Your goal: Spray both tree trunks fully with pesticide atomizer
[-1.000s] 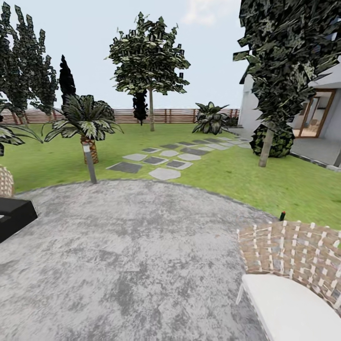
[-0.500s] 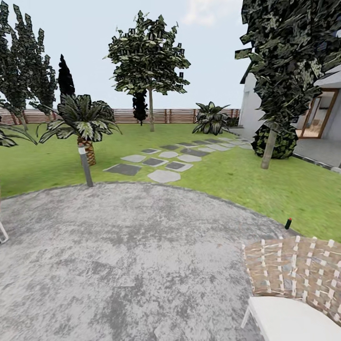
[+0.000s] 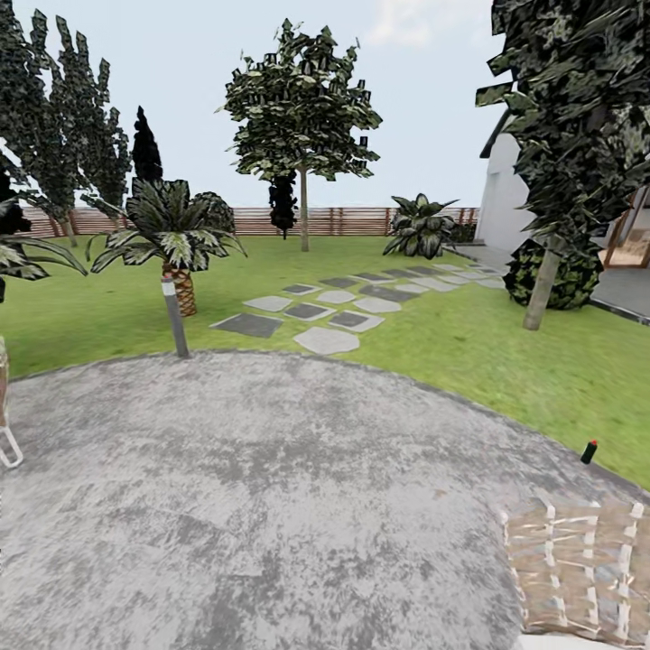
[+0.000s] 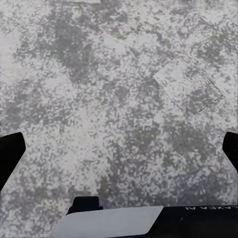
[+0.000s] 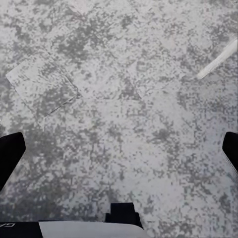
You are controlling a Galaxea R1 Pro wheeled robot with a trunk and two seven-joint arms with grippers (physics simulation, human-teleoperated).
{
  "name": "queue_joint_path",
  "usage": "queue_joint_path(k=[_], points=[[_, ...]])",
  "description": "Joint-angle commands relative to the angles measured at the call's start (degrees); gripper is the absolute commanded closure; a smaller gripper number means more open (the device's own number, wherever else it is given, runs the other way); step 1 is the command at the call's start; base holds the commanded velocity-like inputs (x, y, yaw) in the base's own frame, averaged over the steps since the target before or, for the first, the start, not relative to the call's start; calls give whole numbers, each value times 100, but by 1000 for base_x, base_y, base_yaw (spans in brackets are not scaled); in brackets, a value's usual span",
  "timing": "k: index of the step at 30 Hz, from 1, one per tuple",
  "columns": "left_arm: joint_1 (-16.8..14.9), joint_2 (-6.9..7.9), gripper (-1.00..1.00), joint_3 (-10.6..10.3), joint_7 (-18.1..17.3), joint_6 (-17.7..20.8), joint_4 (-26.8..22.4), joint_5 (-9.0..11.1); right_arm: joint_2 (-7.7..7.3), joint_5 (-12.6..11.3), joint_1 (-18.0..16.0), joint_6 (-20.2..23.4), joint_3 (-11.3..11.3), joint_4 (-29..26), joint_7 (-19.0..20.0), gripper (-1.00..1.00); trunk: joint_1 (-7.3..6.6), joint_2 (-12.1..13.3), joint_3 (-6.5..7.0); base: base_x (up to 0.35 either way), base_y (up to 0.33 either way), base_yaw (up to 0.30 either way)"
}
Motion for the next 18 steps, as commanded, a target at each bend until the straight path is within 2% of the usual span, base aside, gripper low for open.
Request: queue_joint_path(k=[1,9,18], points=[[1,0,-100,-2,-1,-7,-6,0,0,-2,-3,-18,-1,4,-6,-100,4,-2,-5,350,0,147],[1,0,-100,-2,-1,-7,-6,0,0,-2,-3,-18,0,5,-6,-100,4,-2,-5,350,0,176],[1,0,-100,-2,-1,-7,-6,0,0,-2,-1,-18,-2,4,-6,-100,4,-2,-5,350,0,29]])
